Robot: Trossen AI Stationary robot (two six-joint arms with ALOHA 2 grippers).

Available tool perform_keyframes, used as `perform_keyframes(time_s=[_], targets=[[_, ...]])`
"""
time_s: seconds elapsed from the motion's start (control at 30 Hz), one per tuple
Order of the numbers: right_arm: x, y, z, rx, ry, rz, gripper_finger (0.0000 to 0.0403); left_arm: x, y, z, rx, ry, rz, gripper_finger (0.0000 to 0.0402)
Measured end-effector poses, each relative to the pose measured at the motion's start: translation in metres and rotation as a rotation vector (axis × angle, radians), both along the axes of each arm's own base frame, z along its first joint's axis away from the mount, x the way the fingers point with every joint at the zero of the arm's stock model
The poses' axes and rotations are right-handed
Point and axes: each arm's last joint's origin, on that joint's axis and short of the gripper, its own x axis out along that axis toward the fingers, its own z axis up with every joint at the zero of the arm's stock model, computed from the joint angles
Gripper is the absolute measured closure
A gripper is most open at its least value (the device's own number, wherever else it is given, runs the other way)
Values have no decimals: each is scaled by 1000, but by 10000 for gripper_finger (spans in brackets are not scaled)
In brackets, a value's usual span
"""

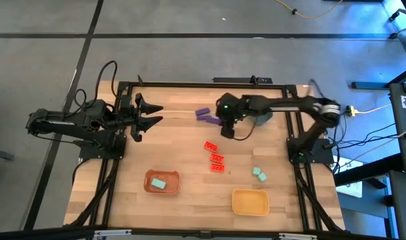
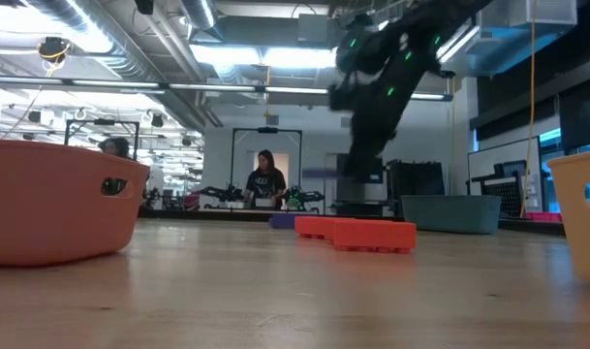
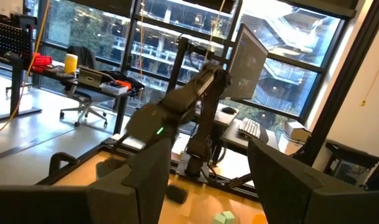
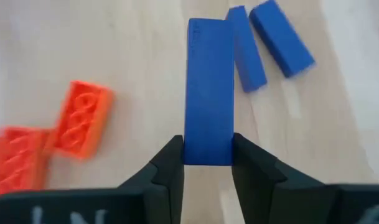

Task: Sort & place blocks by color
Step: Put the bottom violet block into the gray bin

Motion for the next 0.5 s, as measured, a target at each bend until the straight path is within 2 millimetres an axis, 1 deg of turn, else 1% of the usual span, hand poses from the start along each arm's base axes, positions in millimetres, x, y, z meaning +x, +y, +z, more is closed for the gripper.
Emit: perform_keyframes(time_s=[0.1, 0.27, 0.37, 0.5], targets=[[-21, 12, 31, 2, -66, -13, 298, 0, 0, 0, 0, 1, -1, 196], [-66, 41, 58, 34, -237, -126, 298, 0, 0, 0, 0, 2, -1, 196], [-90, 60, 66, 50, -371, -199, 298, 0, 0, 0, 0, 2, 0, 196], [-110, 78, 77, 99, -604, -256, 298, 0, 0, 0, 4, 5, 0, 196]])
